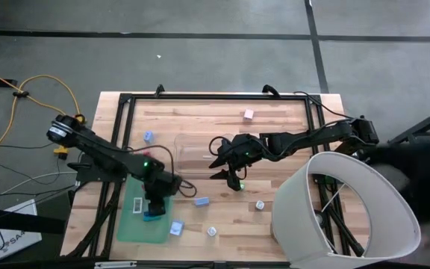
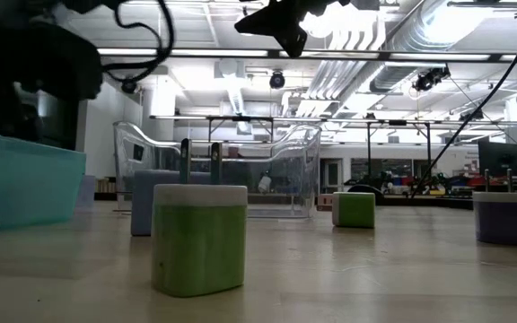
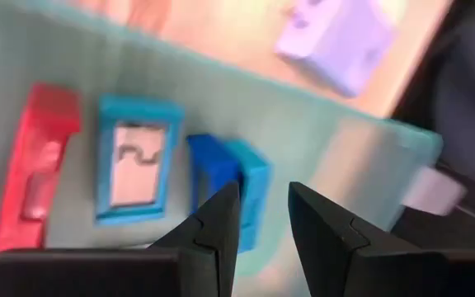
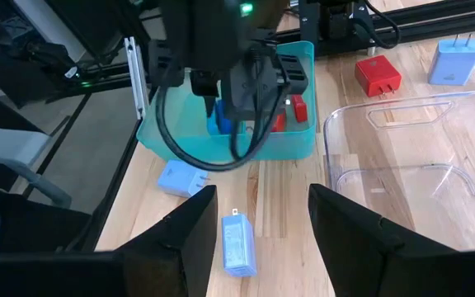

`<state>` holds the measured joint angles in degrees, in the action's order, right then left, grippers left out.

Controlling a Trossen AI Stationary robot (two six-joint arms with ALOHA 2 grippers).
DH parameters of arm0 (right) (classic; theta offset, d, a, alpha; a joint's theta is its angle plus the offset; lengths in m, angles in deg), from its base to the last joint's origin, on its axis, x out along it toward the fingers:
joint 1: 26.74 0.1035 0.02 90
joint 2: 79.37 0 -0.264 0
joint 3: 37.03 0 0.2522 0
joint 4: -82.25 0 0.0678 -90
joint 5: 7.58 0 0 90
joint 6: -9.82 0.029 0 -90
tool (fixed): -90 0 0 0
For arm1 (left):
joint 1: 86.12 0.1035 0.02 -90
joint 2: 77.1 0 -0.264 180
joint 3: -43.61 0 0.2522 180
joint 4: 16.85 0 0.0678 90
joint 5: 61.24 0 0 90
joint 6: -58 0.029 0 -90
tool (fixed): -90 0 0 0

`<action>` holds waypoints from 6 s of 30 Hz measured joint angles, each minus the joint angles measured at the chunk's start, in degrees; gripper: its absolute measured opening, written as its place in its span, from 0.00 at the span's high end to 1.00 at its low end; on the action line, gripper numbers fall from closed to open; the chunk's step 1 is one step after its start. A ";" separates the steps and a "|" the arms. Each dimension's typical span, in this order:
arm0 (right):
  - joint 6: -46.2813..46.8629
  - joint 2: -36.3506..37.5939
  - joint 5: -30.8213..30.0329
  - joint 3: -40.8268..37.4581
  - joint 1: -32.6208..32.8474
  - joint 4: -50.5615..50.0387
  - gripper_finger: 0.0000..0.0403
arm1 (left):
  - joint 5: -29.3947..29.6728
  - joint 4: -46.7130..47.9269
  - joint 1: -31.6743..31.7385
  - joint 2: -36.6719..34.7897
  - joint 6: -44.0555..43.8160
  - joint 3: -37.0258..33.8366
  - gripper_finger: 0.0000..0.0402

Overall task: Pick & Place Office items
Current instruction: Put the pink charger adapter into transparent bin

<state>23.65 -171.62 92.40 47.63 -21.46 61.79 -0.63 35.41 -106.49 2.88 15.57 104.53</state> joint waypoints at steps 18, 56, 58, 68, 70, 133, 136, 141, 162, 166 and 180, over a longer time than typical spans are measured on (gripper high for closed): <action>-2.07 0.00 0.33 0.00 -0.02 0.00 0.56 | -17.64 -9.80 3.30 -2.61 5.59 0.04 0.75; -2.30 0.00 0.46 0.00 -13.02 -0.04 0.56 | -6.38 -14.04 33.89 -23.56 18.38 0.04 0.75; -2.00 0.00 0.46 0.00 -14.04 -0.10 0.56 | -6.30 -13.90 34.72 -23.54 17.79 0.04 0.75; -1.40 6.59 1.57 0.07 -16.13 -8.95 0.56 | -6.33 -9.71 41.26 -29.91 23.08 0.04 0.75; -1.40 8.44 1.55 -0.02 -16.09 -11.05 0.56 | -5.72 -8.76 42.61 -32.07 24.47 0.04 0.75; -14.02 9.70 -8.56 -1.44 -28.86 -30.26 0.56 | 13.18 6.38 45.87 -49.97 22.61 -0.02 0.75; -14.85 7.48 -11.95 -1.73 -30.13 -30.94 0.56 | 13.18 6.52 45.87 -49.94 22.41 -0.45 0.75; -16.90 3.66 -13.18 -1.73 -31.33 -30.76 0.56 | 13.18 6.78 45.87 -49.83 22.22 -0.57 0.75; -2.03 -3.65 -21.41 -1.68 -34.76 -31.75 0.56 | 16.10 7.81 45.87 -51.78 21.83 -0.57 0.75; -1.88 -3.65 -21.19 -1.68 -35.03 -33.37 0.56 | 18.03 10.64 45.87 -54.34 21.55 -0.57 0.75; -2.01 -3.65 -19.89 -1.68 -34.75 -33.40 0.56 | 19.98 14.18 45.85 -65.75 26.17 -3.97 0.75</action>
<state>21.63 -175.27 72.51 45.94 -56.21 28.39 19.35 49.59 -60.64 -62.87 41.74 100.56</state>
